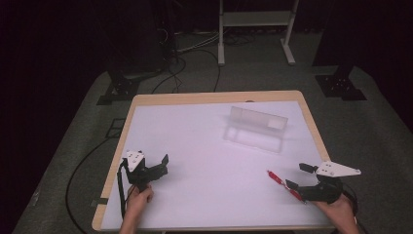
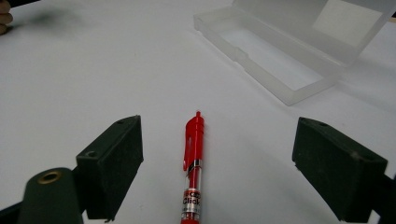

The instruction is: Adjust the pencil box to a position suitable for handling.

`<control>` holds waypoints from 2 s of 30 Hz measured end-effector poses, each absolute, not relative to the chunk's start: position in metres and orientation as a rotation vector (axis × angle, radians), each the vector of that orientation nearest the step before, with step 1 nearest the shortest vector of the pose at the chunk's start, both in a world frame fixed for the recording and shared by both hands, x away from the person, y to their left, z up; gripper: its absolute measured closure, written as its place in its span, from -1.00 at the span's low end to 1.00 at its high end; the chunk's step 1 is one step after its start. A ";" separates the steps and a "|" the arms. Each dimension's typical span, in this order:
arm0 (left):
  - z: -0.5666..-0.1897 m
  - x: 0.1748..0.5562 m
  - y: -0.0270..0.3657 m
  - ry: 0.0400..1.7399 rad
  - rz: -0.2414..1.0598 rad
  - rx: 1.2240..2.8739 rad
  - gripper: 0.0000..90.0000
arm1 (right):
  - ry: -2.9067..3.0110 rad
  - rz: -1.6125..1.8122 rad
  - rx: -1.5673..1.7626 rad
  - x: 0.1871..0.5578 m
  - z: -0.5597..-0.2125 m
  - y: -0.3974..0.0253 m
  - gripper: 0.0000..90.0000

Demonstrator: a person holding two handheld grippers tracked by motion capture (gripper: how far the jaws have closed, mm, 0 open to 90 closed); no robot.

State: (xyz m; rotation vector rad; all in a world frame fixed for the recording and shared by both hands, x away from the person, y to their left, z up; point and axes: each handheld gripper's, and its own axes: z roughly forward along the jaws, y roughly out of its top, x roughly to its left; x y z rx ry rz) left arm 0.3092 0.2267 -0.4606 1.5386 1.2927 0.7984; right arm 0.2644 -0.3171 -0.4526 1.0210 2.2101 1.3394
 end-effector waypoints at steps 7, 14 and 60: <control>-0.461 0.309 0.226 1.288 0.796 1.543 -1.00 | 2.209 1.349 1.000 0.265 -0.450 -0.317 -0.65; -0.461 0.308 0.227 1.272 0.795 1.549 -1.00 | 2.256 1.359 0.947 0.272 -0.437 -0.310 -0.65; -0.461 0.308 0.228 1.263 0.775 1.551 -1.00 | 2.473 1.200 0.781 0.383 -0.400 -0.244 -0.56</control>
